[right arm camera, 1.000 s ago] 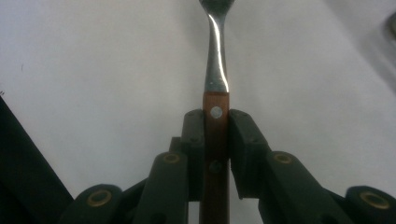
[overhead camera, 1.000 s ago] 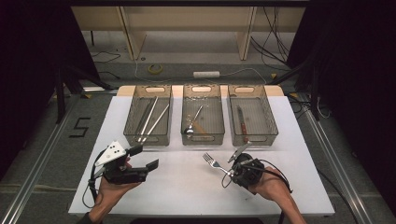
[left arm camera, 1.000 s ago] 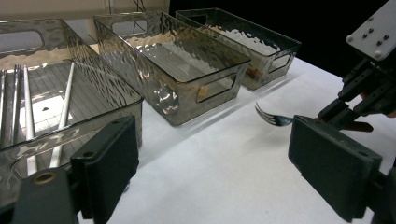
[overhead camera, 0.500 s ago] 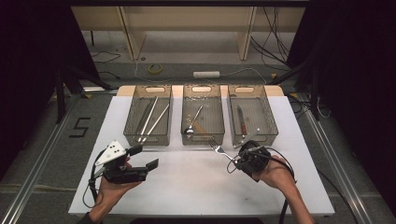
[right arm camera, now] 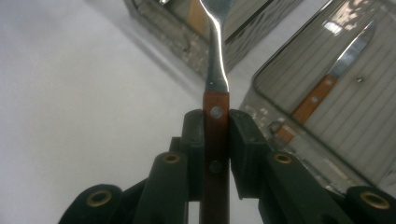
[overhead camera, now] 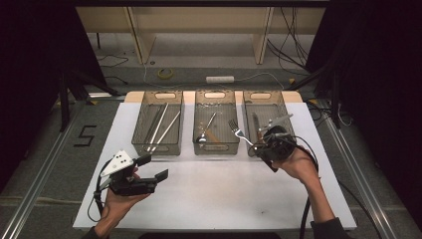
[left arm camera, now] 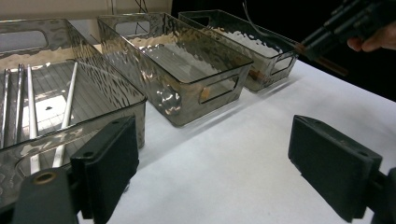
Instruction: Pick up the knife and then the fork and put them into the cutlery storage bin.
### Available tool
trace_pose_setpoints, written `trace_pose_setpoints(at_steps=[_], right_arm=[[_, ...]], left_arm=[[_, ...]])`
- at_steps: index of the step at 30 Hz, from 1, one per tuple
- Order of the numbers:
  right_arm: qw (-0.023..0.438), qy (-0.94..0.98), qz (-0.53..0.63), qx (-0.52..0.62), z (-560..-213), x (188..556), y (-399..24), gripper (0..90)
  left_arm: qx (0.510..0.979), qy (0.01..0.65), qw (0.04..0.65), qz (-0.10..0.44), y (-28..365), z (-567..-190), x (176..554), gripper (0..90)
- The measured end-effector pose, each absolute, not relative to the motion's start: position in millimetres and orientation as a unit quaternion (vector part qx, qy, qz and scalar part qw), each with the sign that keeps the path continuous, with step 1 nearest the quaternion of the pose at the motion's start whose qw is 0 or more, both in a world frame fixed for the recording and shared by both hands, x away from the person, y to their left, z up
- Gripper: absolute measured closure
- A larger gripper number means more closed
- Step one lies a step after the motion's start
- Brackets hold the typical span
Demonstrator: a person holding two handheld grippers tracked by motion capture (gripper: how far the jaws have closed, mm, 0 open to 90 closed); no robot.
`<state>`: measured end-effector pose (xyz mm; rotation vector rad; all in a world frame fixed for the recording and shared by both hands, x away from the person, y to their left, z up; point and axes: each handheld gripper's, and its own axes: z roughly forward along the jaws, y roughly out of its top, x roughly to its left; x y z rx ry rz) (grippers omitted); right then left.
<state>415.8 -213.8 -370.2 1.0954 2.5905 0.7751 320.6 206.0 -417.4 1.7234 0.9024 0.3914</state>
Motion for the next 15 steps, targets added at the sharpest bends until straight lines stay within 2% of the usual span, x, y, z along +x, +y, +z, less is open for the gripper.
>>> trace_pose_setpoints(at_steps=[15], right_arm=[[0.116,0.862,0.284,0.403,-353.3,456.0,-224.1,77.7]], left_arm=[[0.724,0.382,0.550,0.164,206.5,-417.3,320.5,15.6]])
